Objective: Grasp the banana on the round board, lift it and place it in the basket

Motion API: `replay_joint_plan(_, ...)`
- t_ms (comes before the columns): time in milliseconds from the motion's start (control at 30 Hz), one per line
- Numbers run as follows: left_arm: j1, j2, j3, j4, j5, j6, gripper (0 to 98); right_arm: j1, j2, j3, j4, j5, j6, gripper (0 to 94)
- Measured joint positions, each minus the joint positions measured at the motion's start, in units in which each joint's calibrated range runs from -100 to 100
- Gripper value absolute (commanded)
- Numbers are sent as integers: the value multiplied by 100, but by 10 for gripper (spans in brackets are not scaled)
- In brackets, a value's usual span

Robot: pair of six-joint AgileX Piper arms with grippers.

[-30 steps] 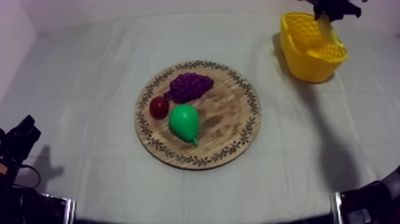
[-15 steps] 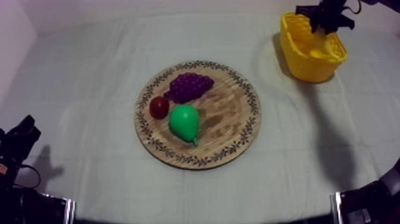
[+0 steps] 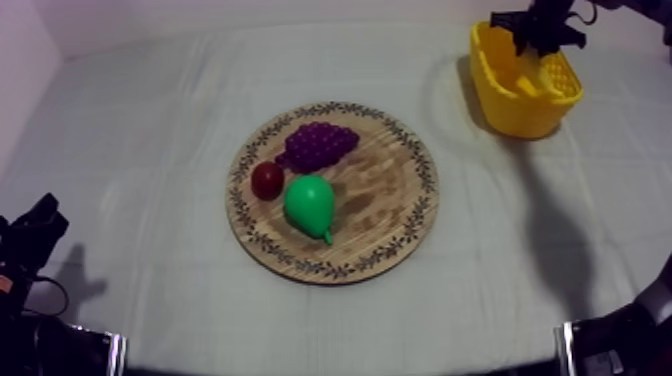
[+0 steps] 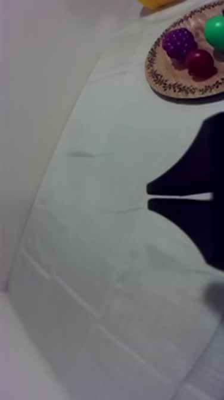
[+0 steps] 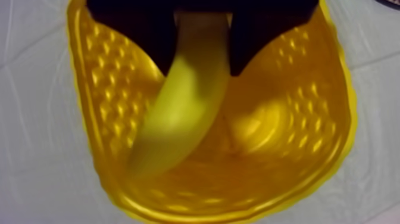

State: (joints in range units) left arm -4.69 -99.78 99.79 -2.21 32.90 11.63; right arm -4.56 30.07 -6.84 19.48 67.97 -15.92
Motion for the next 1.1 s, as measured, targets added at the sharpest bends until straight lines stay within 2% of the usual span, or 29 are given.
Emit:
replay_joint_plan(300,0,0,0,0,0,0,1,25,243,-215,-47,-164,74,185)
replay_joint_plan(500,0,0,0,0,0,0,1,48,343,-417,-52,-199,116,281)
replay_joint_plan(533,0,0,0,0,0,0,1,57,358,-425,-59,-209,116,308)
replay_joint_plan(733,0,0,0,0,0,0,1,66,380,-435,-91,-237,146,607)
replay_joint_plan(833,0,0,0,0,0,0,1,53,380,-383,-111,-254,220,674)
replay_joint_plan(900,0,0,0,0,0,0,1,37,372,-338,-103,-254,227,671)
replay_joint_plan(967,0,0,0,0,0,0,1,35,347,-280,-72,-329,223,630)
replay_joint_plan(1100,0,0,0,0,0,0,1,49,201,-111,-34,-430,144,418)
